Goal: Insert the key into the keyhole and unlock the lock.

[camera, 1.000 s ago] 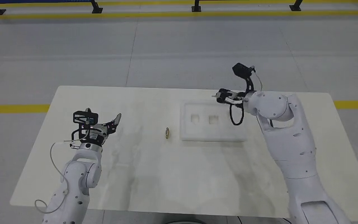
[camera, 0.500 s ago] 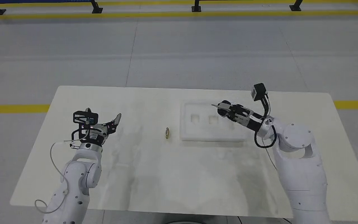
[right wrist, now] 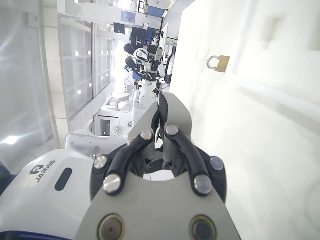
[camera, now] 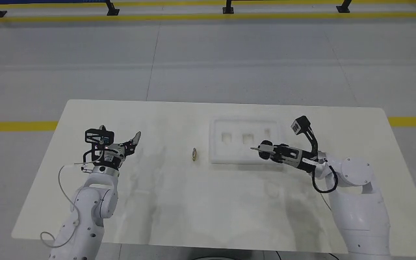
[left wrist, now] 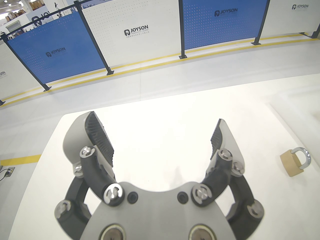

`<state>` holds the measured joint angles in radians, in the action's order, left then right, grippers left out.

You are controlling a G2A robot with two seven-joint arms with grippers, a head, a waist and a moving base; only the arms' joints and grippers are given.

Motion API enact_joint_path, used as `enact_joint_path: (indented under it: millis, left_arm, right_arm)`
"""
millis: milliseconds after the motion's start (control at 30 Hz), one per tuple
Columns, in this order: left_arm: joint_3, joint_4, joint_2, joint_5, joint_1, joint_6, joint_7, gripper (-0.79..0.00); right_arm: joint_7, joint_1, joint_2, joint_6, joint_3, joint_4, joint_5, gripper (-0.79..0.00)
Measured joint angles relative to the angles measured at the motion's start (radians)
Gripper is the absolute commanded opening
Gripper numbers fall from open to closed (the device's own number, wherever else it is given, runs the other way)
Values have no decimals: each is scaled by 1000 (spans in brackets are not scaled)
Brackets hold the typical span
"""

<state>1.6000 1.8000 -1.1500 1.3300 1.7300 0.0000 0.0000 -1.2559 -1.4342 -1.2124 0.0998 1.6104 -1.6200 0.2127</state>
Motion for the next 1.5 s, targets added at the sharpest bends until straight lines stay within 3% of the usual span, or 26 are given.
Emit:
enact_joint_path:
  millis: [367,567,833,1133,1500]
  left_arm:
    - [-15,13,-4,-40,-10,-20,-3,0]
    - [-115,35,-14,-87,-66,-101,-27,0]
    - [-303,-9,-33,-112,-192,-195,-188,0]
    - [-442,-51,-52,-109,-251,-154,-372,0]
    - [-470,-101,-57,-40,-265,-92,-443,0]
  right_arm:
    - [2,2,2,0,1,-1,-6,-785]
    - [2,2,2,0,1,-1,-6,-785]
    - [2,2,2,0,1,-1,-6,-785]
    - [2,2,2,0,1,-1,-6,-785]
    - [2,2,2,0,1,-1,-6,-785]
